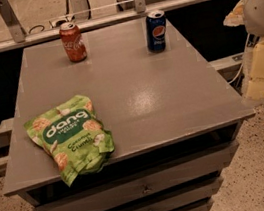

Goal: Move pepsi can near green rice chip bag

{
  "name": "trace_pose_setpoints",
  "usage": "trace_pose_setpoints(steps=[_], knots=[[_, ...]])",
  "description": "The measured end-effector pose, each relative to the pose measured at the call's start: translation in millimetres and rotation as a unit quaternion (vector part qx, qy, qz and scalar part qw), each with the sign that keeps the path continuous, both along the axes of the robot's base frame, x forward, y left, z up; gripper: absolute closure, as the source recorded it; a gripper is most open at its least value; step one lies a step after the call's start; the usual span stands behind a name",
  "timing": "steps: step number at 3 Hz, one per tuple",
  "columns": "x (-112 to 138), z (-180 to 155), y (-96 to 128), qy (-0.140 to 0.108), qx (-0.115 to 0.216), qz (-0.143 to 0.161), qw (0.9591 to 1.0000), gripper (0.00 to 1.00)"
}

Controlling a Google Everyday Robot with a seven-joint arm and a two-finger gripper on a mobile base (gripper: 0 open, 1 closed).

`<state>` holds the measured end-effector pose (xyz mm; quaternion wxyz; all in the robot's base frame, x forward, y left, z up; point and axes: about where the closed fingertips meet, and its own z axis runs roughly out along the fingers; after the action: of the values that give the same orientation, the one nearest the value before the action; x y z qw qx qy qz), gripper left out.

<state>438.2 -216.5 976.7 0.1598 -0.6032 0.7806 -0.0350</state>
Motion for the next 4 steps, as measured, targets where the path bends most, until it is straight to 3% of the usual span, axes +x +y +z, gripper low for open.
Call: trace_pose_setpoints(steps=[2,3,4], knots=[[8.8,-8.0,-3.3,-0.012,0.005,-0.011,0.9998,0.00],[42.4,-23.2,-24.9,-0.046,0.034,-0.049,0.9972,0.00],[102.8,-31.1,-41.9,-0.097,0.077,-0.070,0.9898,0.00]])
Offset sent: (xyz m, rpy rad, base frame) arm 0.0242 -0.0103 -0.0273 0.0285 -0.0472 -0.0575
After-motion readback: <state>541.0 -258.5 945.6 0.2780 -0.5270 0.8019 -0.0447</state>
